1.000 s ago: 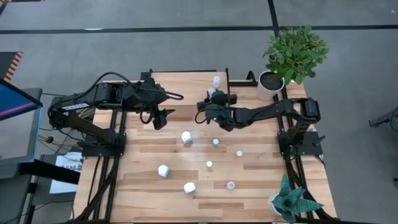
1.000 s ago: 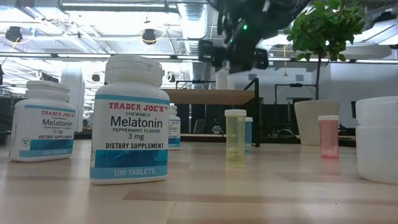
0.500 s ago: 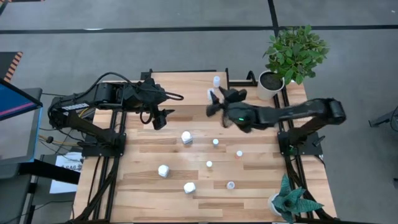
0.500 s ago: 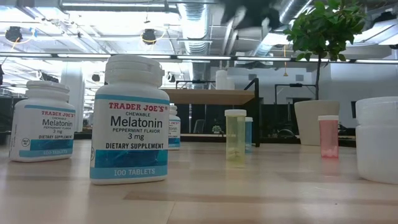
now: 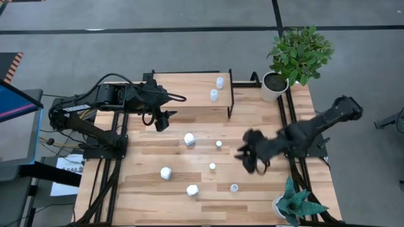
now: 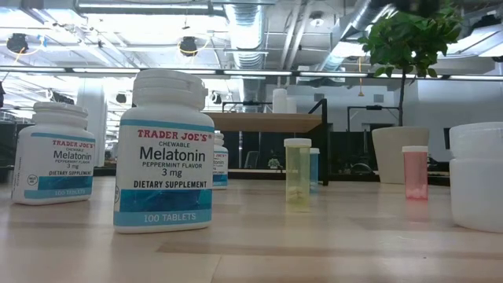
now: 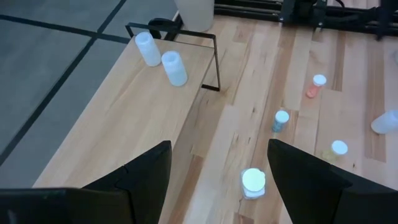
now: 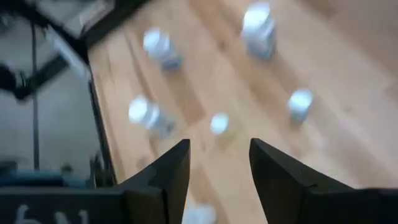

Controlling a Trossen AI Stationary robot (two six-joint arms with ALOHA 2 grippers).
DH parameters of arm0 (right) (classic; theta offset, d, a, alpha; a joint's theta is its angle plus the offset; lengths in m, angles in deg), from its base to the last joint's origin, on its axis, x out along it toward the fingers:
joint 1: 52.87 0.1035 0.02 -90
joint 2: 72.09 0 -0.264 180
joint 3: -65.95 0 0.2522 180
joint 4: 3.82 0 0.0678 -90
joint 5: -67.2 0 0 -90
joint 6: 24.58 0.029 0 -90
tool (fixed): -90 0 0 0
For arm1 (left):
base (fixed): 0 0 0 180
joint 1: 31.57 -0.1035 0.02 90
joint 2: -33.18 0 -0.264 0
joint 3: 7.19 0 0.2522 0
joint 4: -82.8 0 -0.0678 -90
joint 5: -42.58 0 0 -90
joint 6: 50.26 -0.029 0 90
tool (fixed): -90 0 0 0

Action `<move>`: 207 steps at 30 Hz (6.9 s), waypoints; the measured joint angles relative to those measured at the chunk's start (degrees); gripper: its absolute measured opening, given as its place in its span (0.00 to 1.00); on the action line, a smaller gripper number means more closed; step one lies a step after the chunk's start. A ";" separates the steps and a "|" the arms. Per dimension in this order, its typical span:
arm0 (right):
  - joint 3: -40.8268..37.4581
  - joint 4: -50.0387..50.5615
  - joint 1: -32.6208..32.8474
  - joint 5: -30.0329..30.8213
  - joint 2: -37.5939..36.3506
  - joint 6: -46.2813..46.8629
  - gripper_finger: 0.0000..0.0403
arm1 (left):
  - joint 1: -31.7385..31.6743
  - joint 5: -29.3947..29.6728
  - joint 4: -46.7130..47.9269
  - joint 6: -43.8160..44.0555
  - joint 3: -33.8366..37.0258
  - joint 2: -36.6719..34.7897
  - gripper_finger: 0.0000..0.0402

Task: Pick and place medicine bottles onto shelf by color
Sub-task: Put the transparent medicine bottle on the shelf, then put the top right white medicine bottle on the shelf

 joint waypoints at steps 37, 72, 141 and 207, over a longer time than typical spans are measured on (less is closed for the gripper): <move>-0.02 -7.21 5.71 -17.62 31.57 0.08 0.71 | 0.00 0.02 -0.03 -0.13 0.00 0.00 0.63; 18.44 15.96 -2.25 -25.58 31.35 -11.09 0.30 | 0.00 0.02 0.00 -0.58 0.00 0.00 0.63; 46.47 32.98 -53.70 -17.59 37.34 -36.60 0.42 | -0.02 0.24 -0.24 -0.29 0.00 -0.02 0.63; -8.00 8.90 -5.92 -14.89 -1.37 -8.97 0.37 | 0.04 -5.05 2.78 7.18 0.02 0.00 0.63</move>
